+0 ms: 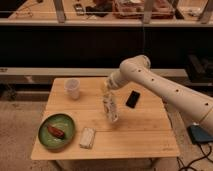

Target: Stand the bottle upright

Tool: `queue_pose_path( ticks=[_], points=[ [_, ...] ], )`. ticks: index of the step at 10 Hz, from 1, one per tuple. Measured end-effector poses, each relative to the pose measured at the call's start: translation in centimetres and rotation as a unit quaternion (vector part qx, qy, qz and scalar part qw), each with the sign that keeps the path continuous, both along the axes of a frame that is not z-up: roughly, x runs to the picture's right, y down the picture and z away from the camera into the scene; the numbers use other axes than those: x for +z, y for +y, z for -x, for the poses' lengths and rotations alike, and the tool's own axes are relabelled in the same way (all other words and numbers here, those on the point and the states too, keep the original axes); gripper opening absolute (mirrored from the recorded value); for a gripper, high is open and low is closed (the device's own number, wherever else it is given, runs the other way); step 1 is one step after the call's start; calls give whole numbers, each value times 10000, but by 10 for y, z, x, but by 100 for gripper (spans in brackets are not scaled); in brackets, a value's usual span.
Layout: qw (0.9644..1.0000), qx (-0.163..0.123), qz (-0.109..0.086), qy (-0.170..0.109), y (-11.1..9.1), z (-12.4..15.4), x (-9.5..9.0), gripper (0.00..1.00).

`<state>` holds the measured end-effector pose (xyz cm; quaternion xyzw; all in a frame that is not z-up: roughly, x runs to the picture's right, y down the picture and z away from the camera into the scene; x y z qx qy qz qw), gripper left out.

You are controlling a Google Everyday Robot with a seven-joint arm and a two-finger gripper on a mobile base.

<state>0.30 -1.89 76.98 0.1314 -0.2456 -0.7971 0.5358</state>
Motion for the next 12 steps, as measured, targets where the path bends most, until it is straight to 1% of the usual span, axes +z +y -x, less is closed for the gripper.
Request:
queue_pose_path(
  ticks=[1, 2, 3, 4, 6, 7, 9, 10, 12],
  points=[
    [9997, 36, -226, -100, -8, 4, 2, 0],
    [9991, 72, -378, -180, -13, 7, 3, 0],
    [9980, 146, -527, -309, -14, 10, 3, 0],
    [9964, 284, -656, -454, -10, 10, 3, 0],
    [9938, 459, -803, -621, -3, 8, 3, 0],
    [9922, 500, -909, -690, 0, 6, 3, 0],
    [9901, 437, -1077, -789, 3, 9, 2, 0],
    [9892, 363, -1143, -845, 9, 14, 2, 0],
    [9883, 265, -1217, -884, 18, 17, 2, 0]
  ],
)
